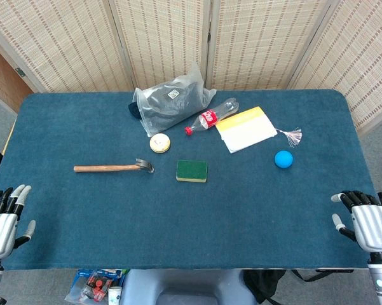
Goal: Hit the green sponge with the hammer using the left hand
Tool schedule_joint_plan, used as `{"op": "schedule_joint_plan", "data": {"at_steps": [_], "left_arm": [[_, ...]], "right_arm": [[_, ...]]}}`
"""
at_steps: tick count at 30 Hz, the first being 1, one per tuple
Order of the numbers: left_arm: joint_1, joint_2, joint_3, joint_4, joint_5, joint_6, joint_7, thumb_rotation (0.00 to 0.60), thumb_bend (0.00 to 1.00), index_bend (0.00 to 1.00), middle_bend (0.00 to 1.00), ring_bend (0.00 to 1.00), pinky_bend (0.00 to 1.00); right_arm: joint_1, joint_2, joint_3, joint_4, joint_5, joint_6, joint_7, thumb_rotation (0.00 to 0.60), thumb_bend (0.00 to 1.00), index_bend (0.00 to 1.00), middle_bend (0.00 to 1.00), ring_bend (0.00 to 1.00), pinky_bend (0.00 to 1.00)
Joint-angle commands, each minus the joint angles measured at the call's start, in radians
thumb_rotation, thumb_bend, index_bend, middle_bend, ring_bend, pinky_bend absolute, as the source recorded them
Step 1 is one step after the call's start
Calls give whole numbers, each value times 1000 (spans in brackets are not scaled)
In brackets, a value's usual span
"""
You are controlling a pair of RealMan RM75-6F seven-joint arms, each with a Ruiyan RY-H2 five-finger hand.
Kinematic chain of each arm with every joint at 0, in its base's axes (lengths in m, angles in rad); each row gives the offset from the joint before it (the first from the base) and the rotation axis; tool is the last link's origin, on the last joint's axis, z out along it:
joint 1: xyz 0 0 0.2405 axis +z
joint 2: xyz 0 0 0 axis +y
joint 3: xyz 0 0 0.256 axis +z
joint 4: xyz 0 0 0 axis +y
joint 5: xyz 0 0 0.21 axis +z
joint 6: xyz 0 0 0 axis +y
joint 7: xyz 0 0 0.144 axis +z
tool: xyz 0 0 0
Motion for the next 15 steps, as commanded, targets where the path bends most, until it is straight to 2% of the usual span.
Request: {"op": "schedule_joint_plan", "data": {"at_steps": [1, 11, 15], "left_arm": [[-1, -1, -1, -2, -2, -1, 1, 600, 387, 0, 0, 0, 0], [-7, -7, -7, 5, 2, 2, -9, 600, 387, 0, 0, 0, 0], [-38, -11, -22, 13, 18, -22, -28, 600, 387, 1, 0, 5, 0]], "right_arm": [[1, 1, 0, -1, 0, -2, 0, 600, 323, 370, 339, 261, 312], [-4, 9, 5, -5, -10, 19, 5, 600, 323, 369, 339, 261, 312], [-7, 21, 11, -13, -16, 35, 5, 600, 323, 370, 339, 261, 312]]}}
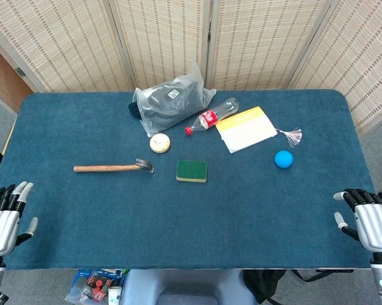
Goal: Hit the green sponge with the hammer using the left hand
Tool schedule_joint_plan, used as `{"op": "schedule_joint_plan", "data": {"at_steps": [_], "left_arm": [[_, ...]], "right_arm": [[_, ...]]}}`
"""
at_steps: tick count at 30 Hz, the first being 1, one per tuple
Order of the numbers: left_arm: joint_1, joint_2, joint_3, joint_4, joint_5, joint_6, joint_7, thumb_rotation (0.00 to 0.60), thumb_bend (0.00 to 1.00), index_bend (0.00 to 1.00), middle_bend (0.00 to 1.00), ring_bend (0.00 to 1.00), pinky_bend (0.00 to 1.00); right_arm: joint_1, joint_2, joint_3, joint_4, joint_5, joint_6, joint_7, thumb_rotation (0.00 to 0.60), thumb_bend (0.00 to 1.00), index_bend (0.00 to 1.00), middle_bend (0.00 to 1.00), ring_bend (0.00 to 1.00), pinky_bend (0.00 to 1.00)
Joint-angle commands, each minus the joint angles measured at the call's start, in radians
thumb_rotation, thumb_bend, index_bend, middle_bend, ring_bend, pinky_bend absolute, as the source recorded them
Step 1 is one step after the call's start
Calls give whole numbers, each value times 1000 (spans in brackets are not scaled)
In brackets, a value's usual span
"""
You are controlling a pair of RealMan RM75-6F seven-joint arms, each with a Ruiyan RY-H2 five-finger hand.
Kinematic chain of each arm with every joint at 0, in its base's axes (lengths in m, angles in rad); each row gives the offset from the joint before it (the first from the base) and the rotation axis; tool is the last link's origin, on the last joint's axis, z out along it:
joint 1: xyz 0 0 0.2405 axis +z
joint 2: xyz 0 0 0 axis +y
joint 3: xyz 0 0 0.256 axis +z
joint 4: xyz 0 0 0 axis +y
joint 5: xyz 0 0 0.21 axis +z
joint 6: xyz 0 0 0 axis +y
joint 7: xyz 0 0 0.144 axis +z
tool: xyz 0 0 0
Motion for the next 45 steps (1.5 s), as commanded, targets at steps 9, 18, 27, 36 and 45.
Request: {"op": "schedule_joint_plan", "data": {"at_steps": [9, 18, 27, 36, 45], "left_arm": [[-177, -46, -78, 69, 1, -179, -45, 600, 387, 123, 100, 53, 0], [-376, -126, -142, 148, -141, -461, -5, 600, 387, 123, 112, 50, 0], [-523, -225, -161, 268, -318, -645, 112, 600, 387, 131, 118, 44, 0], [-626, -313, -163, 373, -464, -713, 222, 600, 387, 212, 190, 52, 0], [-717, -377, -142, 433, -624, -745, 342, 600, 387, 211, 250, 59, 0]], "right_arm": [[6, 32, 16, -30, -9, 12, -22, 600, 322, 370, 339, 261, 312], [8, 46, 22, -35, -5, 12, -20, 600, 323, 370, 339, 261, 312], [4, 48, 22, -24, 7, 11, -8, 600, 323, 370, 339, 261, 312], [-1, 46, 20, -15, 11, 13, 1, 600, 323, 370, 339, 261, 305], [-14, 48, 18, -7, 17, 26, 14, 600, 323, 369, 339, 261, 295]]}}
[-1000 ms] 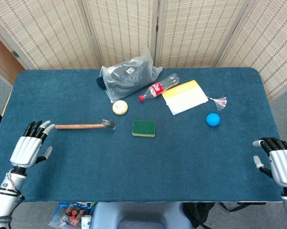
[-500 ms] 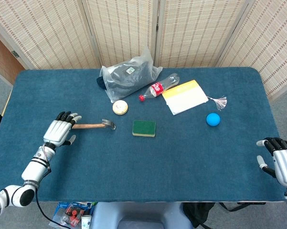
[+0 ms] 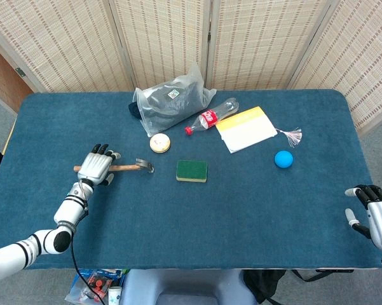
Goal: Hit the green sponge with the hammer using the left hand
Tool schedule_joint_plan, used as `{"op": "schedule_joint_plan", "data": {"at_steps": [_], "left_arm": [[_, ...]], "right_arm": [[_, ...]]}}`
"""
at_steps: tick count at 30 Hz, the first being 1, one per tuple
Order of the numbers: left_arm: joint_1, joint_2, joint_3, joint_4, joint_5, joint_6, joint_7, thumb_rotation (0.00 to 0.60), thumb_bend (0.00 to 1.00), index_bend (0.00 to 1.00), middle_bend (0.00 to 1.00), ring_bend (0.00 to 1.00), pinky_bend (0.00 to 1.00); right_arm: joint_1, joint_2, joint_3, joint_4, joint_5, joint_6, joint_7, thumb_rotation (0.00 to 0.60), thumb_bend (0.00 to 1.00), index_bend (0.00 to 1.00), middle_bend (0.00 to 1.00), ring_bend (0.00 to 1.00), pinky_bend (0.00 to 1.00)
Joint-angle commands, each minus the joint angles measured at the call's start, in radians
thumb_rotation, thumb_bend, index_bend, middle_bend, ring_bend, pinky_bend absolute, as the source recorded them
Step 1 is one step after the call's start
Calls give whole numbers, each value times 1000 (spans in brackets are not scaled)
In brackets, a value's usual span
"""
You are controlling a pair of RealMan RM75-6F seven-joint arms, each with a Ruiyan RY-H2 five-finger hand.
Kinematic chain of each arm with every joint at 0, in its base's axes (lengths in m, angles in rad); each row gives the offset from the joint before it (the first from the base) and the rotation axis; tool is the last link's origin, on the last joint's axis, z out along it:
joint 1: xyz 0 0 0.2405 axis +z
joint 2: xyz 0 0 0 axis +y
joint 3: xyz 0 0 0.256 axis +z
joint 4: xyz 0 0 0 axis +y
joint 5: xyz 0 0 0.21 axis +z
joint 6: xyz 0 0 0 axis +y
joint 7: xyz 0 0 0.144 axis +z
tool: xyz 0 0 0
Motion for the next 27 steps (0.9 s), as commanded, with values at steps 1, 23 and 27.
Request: {"op": "schedule_joint_plan", "data": {"at_steps": [1, 23, 27], "left_arm": [[-34, -26, 10, 22, -56, -11, 33, 600, 387, 210, 260, 64, 0], [-116, -95, 59, 97, -182, -21, 66, 600, 387, 286, 358, 133, 0], [-124, -104, 66, 108, -184, -23, 61, 600, 395, 318, 387, 156, 0]], "right_arm": [[-4, 1, 0, 4, 3, 4, 3, 600, 323, 369, 339, 261, 294], [-17, -2, 1, 38, 22, 2, 39, 600, 322, 370, 339, 261, 294], [-16, -2, 3, 38, 24, -1, 40, 600, 321, 369, 339, 261, 294]]}}
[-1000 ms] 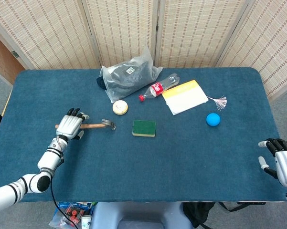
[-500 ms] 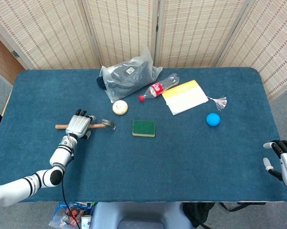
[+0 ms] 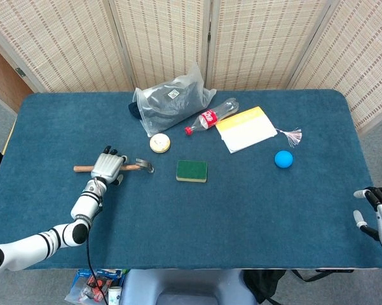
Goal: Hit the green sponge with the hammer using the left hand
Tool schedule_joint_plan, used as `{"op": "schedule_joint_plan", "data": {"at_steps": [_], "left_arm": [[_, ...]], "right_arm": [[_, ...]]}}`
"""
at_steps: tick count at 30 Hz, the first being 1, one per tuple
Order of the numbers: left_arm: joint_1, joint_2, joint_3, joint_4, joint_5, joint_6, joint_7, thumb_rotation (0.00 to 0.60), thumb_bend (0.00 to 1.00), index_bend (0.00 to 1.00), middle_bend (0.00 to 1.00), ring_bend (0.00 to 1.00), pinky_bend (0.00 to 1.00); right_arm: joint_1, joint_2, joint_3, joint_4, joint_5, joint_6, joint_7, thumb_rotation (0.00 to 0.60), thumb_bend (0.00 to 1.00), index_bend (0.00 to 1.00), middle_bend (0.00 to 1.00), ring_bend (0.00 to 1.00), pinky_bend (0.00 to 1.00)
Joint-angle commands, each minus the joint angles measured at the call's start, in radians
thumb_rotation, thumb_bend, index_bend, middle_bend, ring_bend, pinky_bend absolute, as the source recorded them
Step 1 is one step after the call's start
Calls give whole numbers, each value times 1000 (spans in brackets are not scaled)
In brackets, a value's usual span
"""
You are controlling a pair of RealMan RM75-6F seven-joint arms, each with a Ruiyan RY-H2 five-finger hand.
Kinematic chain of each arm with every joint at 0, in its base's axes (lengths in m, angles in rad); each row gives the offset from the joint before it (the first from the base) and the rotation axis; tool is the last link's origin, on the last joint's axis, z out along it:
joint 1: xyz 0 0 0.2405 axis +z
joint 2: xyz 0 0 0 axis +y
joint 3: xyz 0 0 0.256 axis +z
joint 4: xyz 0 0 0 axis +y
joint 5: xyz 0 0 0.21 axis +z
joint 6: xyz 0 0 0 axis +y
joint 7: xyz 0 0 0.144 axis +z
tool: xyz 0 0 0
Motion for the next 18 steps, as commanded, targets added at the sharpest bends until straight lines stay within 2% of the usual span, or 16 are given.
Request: {"op": "schedule_joint_plan", "data": {"at_steps": [1, 11, 18], "left_arm": [[-5, -5, 4, 7, -3, -2, -3, 600, 397, 325, 390, 158, 0], [-13, -22, 8, 43, 16, -10, -38, 600, 501, 443, 484, 224, 0], [-1, -23, -10, 61, 72, -38, -143, 600, 551, 552, 611, 371, 0]], "right_arm": [[1, 0, 1, 0, 0, -2, 0, 600, 320, 370, 339, 261, 294], [4, -1, 4, -5, 6, -8, -9, 600, 310, 370, 341, 261, 294], [3, 0, 4, -15, 9, -9, -20, 600, 308, 370, 342, 261, 294]]}}
